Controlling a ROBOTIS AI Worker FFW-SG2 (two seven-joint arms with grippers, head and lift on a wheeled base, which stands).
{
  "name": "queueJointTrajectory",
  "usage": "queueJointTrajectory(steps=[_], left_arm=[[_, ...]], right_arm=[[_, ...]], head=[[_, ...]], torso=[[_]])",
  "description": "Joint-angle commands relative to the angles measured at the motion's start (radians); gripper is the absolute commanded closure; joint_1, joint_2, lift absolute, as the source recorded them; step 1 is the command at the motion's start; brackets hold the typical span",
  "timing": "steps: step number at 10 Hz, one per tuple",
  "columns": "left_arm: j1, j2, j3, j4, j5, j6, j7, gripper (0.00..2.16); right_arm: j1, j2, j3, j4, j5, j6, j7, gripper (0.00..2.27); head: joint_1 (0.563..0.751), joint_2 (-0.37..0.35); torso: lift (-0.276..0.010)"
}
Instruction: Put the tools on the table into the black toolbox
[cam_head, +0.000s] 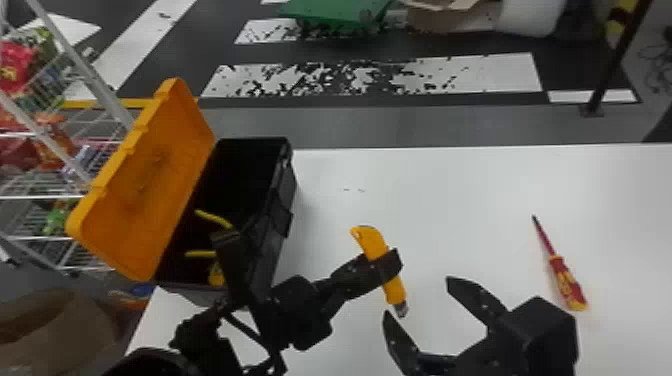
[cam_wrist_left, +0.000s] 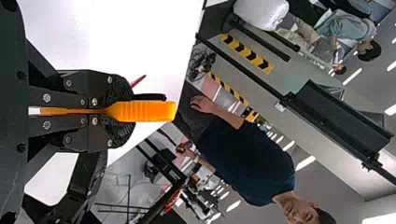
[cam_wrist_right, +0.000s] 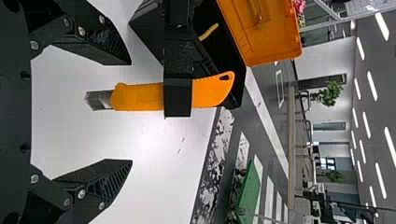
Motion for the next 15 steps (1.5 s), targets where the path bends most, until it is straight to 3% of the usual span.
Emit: queueJointTrajectory(steps=[1,7,10,13,14,15], left_arm=[[-0.013,-0.001,0.04,0.0,-0.001,0.0,0.0,2.13],[-0.102,-0.004,0.318,0.009,-0.001,-0.006,0.029,2.13],[-0.166,-0.009,0.374,0.083,-0.075,-0.056,0.06,2.14],[-0.215,-0.009,0.367,0.21,-0.178,-0.218,0.095,2.14],[-0.221,-0.01,0.367,0.247,-0.181,-0.243,0.112,2.0],[-0.22,-0.018,0.365,0.275,-0.175,-0.298,0.123,0.98]], right_arm=[[0.03,0.0,-0.045,-0.003,-0.028,-0.02,0.0,0.06],[0.141,0.009,-0.278,0.008,-0.206,-0.13,0.012,0.07],[0.142,0.014,-0.284,0.012,-0.218,-0.13,0.017,0.07],[0.144,0.015,-0.281,0.014,-0.223,-0.127,0.017,0.07],[0.144,0.017,-0.281,0.012,-0.223,-0.127,0.019,0.07],[0.144,0.017,-0.281,0.014,-0.223,-0.13,0.019,0.07]], head=[[0.695,0.201],[0.695,0.241],[0.695,0.313],[0.695,0.35],[0.695,0.35],[0.695,0.35]], torso=[[-0.075],[-0.075],[-0.075],[-0.075],[-0.075],[-0.075]])
